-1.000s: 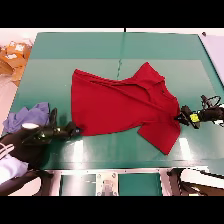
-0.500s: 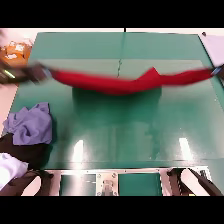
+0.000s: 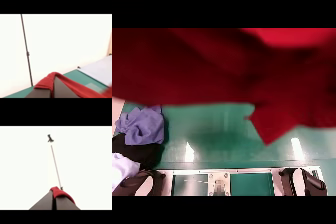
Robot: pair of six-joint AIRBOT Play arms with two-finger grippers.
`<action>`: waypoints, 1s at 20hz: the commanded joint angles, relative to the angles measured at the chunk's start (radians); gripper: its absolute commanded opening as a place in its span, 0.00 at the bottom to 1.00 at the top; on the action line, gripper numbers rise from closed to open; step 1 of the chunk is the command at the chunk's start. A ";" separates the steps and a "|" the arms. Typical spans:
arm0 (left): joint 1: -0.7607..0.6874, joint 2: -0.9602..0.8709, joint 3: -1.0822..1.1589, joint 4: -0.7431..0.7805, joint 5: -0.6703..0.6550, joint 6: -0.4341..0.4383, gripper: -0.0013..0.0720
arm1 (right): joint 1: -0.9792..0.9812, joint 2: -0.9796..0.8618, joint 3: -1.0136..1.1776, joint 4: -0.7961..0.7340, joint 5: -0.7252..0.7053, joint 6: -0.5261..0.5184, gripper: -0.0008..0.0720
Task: Fold the shirts.
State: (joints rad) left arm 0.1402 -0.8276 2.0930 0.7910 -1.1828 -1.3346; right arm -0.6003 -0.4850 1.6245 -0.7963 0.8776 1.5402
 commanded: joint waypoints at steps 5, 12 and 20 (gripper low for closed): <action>0.001 -0.067 -0.344 0.200 -0.020 -0.063 0.05 | 0.001 -0.069 -0.273 0.019 0.098 -0.041 0.04; -0.076 -0.471 -0.802 0.065 0.167 0.188 0.05 | 0.178 -0.415 -0.811 0.161 -0.184 -0.382 0.04; -0.117 -0.811 -0.745 -0.019 0.481 0.192 0.05 | 0.244 -1.086 -0.464 0.180 -0.221 -0.426 0.04</action>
State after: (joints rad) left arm 0.0307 -1.5536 1.3254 0.8047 -0.8196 -1.1534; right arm -0.3710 -1.3746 1.0340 -0.6224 0.6521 1.1355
